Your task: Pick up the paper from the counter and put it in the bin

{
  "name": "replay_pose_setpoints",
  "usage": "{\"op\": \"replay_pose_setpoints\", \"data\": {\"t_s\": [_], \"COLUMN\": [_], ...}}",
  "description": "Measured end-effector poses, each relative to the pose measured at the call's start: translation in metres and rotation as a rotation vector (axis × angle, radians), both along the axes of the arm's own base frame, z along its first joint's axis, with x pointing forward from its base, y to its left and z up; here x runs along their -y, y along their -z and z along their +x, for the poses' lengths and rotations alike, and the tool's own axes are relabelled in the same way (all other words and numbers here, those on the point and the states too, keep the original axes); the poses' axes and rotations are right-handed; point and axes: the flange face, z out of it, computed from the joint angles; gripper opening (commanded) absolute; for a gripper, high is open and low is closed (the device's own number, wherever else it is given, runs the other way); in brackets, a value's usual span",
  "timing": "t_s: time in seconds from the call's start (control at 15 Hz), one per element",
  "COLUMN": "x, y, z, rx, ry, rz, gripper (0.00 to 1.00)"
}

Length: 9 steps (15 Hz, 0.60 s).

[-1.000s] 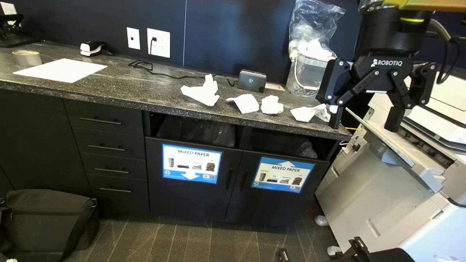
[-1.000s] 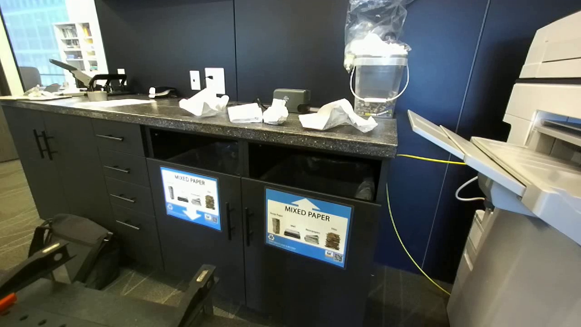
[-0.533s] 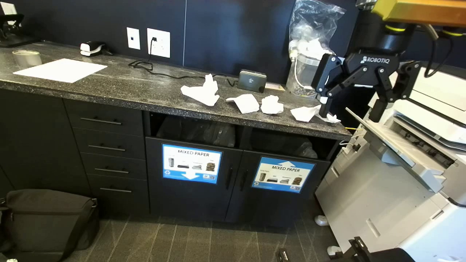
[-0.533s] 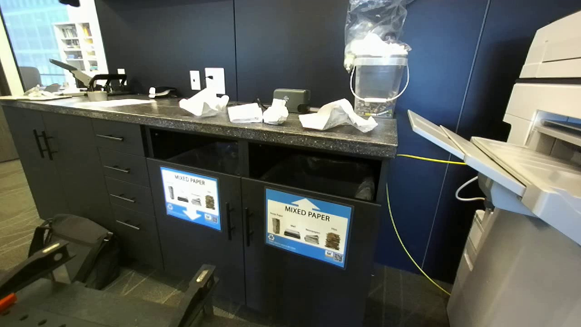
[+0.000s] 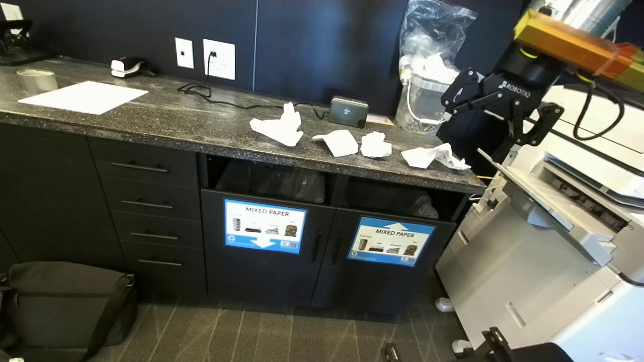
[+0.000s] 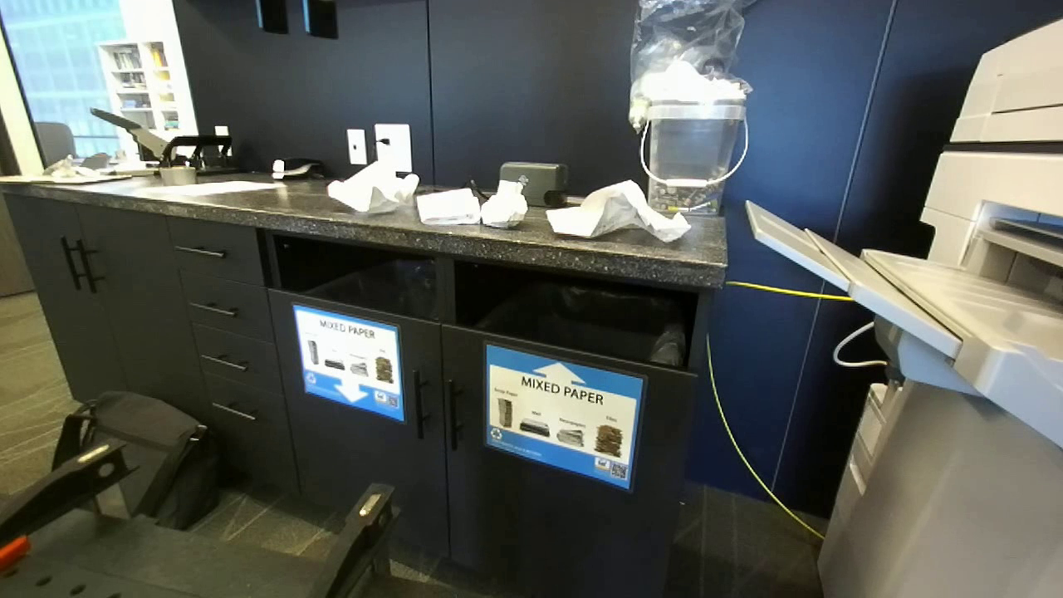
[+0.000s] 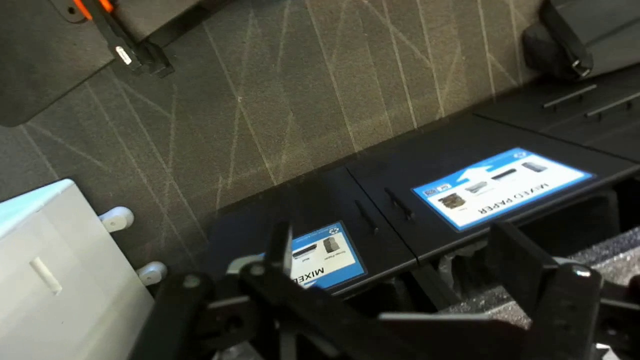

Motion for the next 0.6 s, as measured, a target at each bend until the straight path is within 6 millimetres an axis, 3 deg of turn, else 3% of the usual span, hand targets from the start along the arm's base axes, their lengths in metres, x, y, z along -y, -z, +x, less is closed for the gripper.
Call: {"op": "replay_pose_setpoints", "data": {"t_s": [0.27, 0.6], "x": [0.046, 0.075], "y": [0.006, 0.002], "z": [0.041, 0.115], "rx": [0.055, 0.165], "ry": [0.175, 0.389], "rz": [0.141, 0.283], "gripper": [1.0, 1.0]}}
